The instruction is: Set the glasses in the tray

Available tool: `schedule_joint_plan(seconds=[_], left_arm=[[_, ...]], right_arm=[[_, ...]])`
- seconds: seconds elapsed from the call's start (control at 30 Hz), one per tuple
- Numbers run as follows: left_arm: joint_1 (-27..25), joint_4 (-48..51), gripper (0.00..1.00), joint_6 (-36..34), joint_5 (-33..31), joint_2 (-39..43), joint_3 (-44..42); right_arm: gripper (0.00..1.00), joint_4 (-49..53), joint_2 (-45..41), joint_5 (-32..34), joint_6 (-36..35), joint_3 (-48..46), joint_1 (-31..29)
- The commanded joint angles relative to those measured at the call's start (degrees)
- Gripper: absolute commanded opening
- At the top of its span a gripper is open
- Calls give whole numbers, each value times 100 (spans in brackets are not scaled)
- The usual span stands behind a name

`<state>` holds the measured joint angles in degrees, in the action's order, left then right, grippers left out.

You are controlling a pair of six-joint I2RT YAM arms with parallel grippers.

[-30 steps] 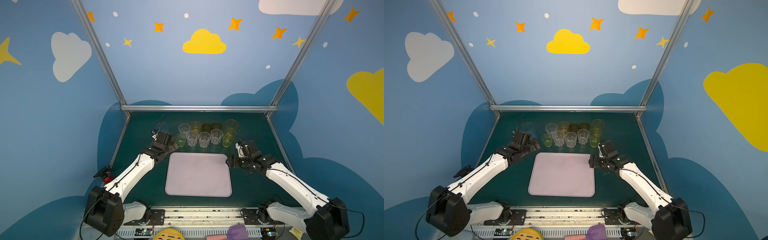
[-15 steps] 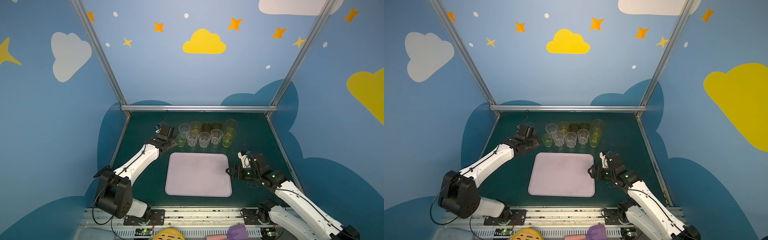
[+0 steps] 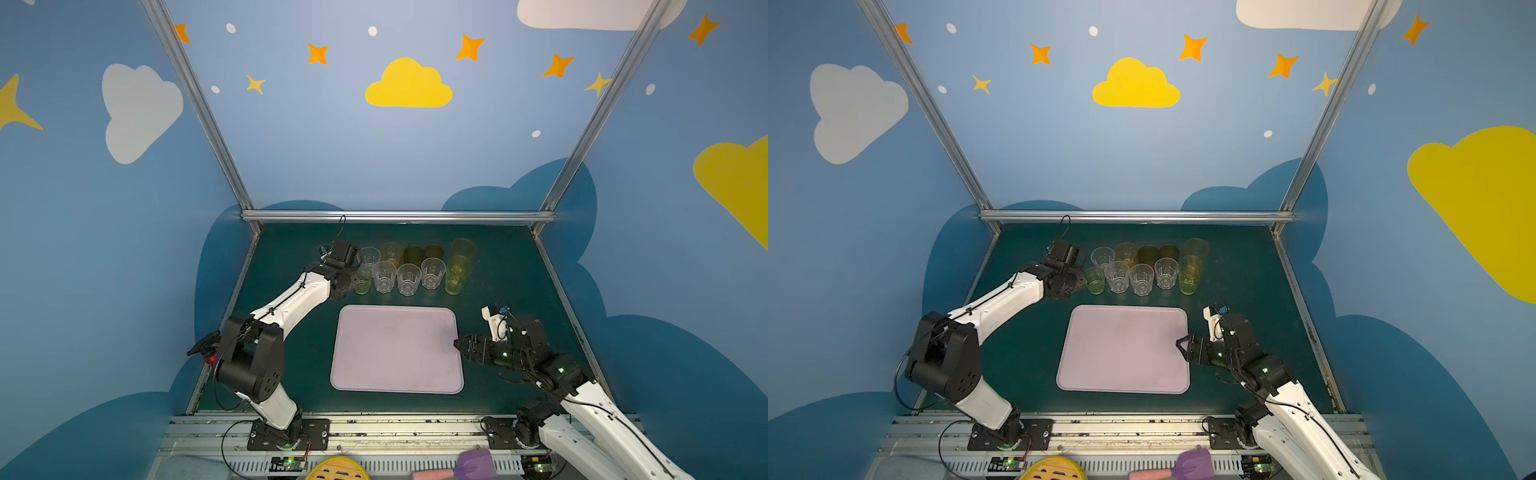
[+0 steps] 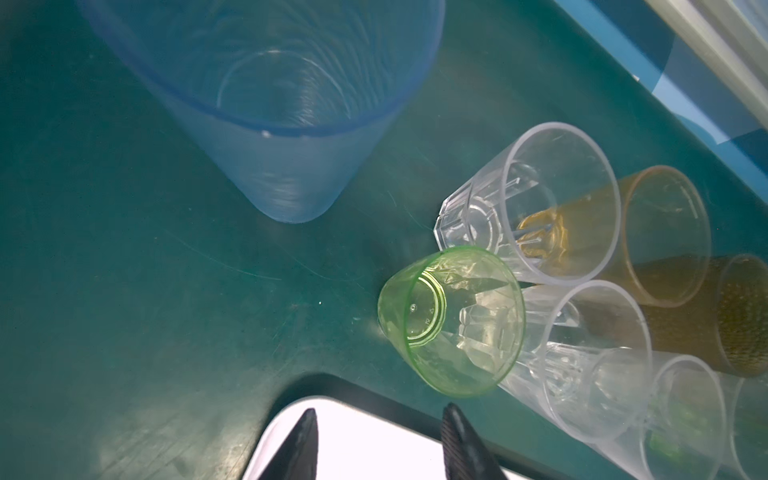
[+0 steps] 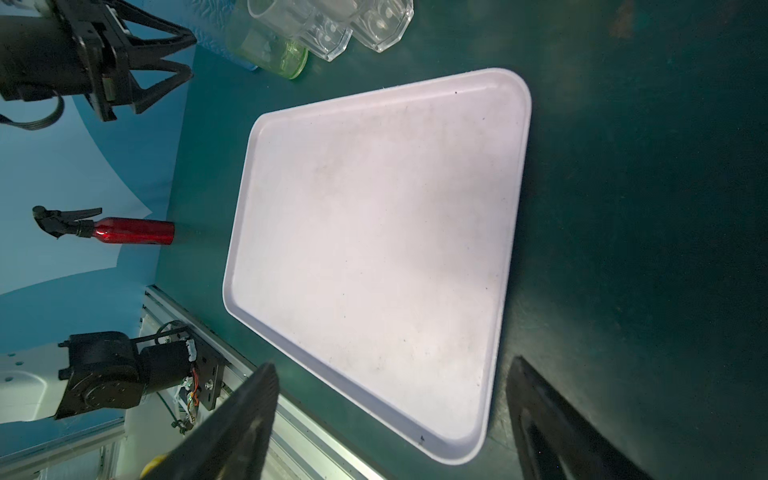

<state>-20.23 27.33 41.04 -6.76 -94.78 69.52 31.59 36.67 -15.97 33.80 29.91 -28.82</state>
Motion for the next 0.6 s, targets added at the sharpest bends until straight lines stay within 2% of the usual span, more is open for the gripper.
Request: schedule_joint_plan(seconds=[0.0,0.57], left_arm=[[37,130,41,71,111,-174,170],[99,306,31,-25,123,-828,736]], right_arm=[[85,146,-178,-74,63,-52,9],[85,505,-994,124,311,-328,16]])
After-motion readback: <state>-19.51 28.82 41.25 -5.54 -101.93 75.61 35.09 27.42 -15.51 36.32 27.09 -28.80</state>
